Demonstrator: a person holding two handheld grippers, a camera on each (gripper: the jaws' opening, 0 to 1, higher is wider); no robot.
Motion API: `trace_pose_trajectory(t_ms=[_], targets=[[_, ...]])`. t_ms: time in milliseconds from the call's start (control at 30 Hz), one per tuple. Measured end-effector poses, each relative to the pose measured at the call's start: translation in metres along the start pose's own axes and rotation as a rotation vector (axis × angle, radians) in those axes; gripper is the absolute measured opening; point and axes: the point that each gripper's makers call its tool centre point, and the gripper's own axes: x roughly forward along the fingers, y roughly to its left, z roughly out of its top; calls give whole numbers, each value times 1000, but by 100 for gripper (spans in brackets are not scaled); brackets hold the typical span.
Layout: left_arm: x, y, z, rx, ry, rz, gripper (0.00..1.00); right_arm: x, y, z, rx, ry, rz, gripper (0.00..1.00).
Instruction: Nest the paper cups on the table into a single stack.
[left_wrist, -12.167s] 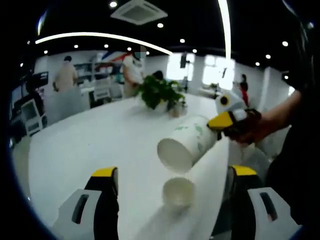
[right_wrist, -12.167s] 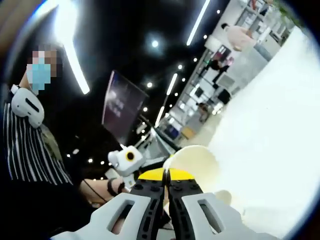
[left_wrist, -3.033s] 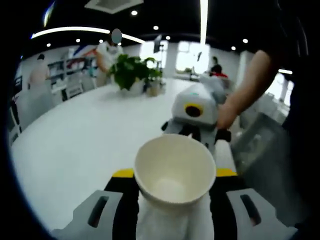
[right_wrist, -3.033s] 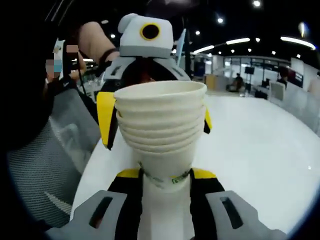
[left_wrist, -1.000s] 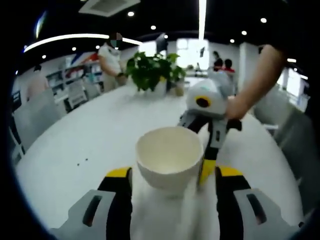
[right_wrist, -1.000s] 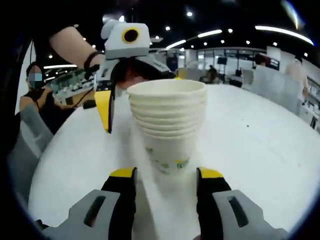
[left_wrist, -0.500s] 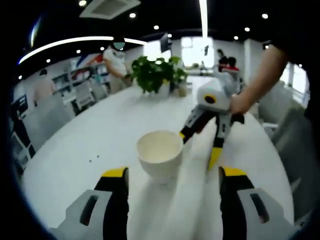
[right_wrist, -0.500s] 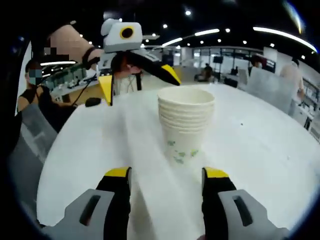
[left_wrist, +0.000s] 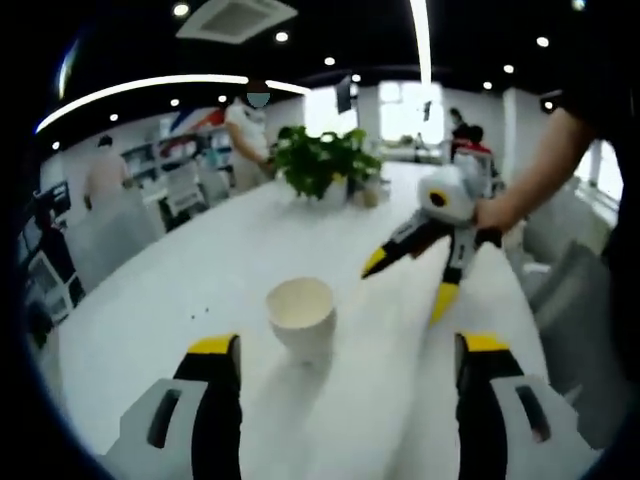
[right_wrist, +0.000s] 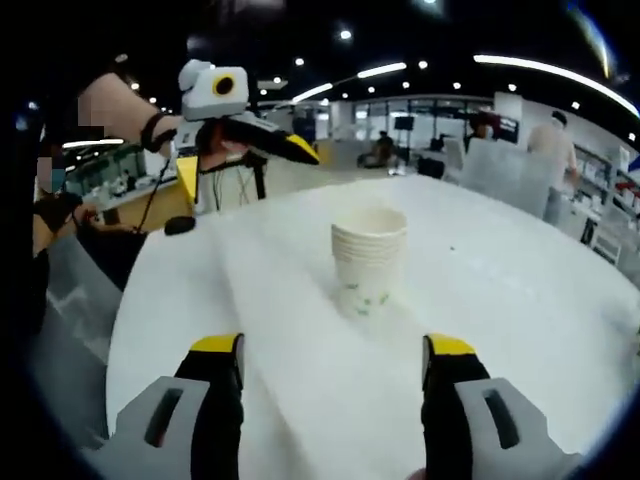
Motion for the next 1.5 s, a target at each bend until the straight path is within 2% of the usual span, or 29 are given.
trace_pose_trajectory(t_ms=[133,233,267,333,400,500,733,867,1067,1233,1500], targets=[[-14,-13,0,-28,-6,23,94,-17,11,4,13,1,-21,79],[-24,-19,-3,-101,-18,68,99,-32,18,8,22,-2,-40,83],[-29,-24,-6,-104,-3,71,99,-36,21,9,23,-5,-44,85],[-36,-31,-6,-124,-19,87,99,-43,28,11,25,-6,-47,87],[-43,-37,-8,-144,-22,97,99,-49,37,9,27,10,-50,91],[-56,-49,-12,-134,-20,117,99,-55,47,5,48,20,-69,99],[-80,-69,-30,-140,-10,165,99,-65,74,-11,66,65,-107,100],[-90,-71,-36,-185,-2,203,99,-75,78,-8,64,70,-169,100],[-92,-65,-41,-196,15,234,99,-79,76,-2,75,86,-202,100],[-86,-65,-40,-194,-4,214,99,-82,69,-1,66,94,-226,100],[-83,-69,-40,-179,1,194,99,-88,58,-3,19,121,-241,100]])
